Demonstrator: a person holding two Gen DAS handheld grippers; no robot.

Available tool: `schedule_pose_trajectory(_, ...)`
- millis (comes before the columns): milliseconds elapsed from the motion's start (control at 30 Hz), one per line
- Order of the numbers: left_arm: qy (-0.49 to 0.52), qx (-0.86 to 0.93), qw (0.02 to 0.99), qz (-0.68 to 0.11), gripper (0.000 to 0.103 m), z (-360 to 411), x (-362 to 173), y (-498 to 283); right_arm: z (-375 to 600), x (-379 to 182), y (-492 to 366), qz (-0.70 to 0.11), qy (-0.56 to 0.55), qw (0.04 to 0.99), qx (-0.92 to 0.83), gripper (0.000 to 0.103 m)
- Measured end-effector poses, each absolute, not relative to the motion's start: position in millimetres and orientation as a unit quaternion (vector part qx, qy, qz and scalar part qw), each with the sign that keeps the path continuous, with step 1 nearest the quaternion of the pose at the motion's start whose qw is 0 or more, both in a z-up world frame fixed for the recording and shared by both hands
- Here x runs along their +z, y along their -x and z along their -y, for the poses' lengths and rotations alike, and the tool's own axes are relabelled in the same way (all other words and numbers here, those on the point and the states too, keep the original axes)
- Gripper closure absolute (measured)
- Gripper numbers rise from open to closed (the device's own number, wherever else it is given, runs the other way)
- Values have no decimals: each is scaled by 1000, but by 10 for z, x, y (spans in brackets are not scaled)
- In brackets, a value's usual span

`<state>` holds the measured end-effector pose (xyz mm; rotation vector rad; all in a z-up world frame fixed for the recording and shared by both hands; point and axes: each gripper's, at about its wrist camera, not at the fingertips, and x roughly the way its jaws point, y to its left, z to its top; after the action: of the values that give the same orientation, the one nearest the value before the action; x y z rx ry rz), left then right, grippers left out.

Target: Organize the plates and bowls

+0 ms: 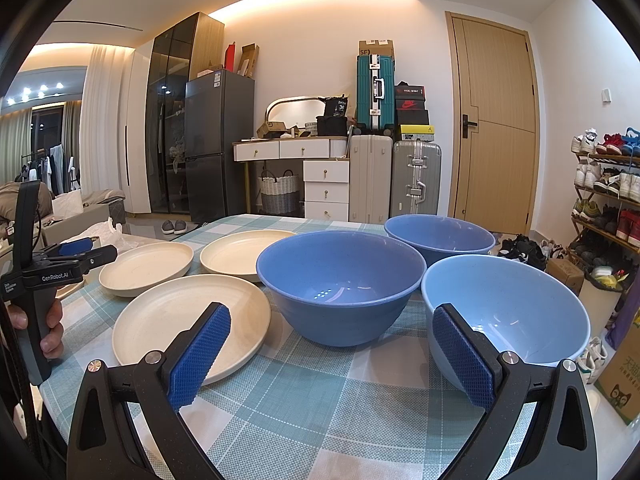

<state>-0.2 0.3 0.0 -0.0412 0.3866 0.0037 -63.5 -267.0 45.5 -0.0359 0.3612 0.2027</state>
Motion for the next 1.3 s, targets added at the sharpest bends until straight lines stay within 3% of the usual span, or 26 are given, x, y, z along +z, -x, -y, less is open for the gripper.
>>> schedule_pose_trajectory(1300,31,7,977,-212,2,-52,25,108,2529,495,557,-204,54,974,86,0)
